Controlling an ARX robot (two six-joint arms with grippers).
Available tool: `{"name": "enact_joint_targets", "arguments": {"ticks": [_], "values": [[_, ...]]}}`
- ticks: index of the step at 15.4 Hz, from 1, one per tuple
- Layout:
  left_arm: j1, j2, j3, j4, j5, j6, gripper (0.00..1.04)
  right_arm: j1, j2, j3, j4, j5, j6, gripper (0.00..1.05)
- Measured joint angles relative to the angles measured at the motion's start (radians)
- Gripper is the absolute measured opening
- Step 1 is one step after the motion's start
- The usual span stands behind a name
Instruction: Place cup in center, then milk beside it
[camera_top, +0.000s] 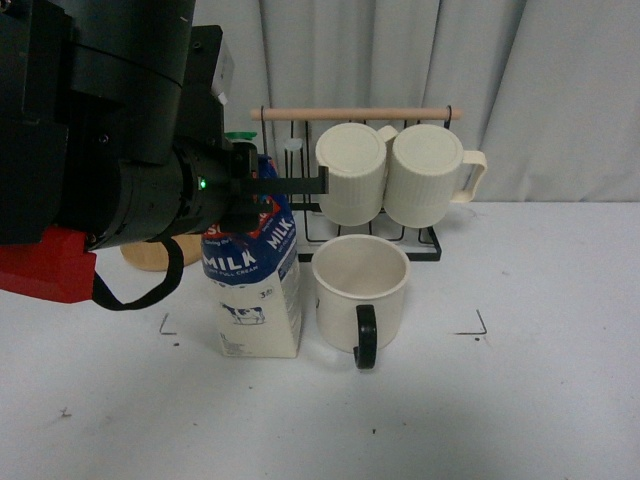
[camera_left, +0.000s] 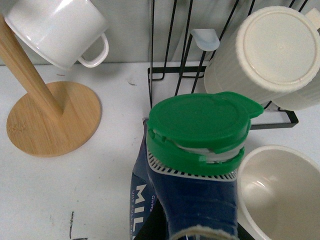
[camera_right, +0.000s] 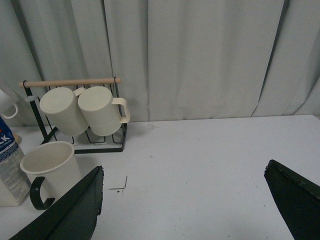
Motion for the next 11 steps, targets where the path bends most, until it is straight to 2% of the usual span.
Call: {"name": "enact_joint_targets", "arguments": {"ticks": [2, 5, 7, 11], "values": [[-0.006, 0.000, -0.001, -0.006, 0.009, -0.034, 0.07, 0.000, 0.000, 0.000, 0.000, 0.000, 0.000, 0.98], [-0.008, -0.039, -0.007, -0.004, 0.010, -0.087, 0.41, 0.000, 0.000, 0.000, 0.000, 0.000, 0.000, 0.98], [-0.002, -0.087, -0.032, 0.000, 0.002, -0.097, 0.58, 0.000, 0.000, 0.000, 0.000, 0.000, 0.000, 0.98], [0.058, -0.316, -0.189, 0.100, -0.011, -0.090, 1.00, 0.000, 0.000, 0.000, 0.000, 0.000, 0.000, 0.98]]}}
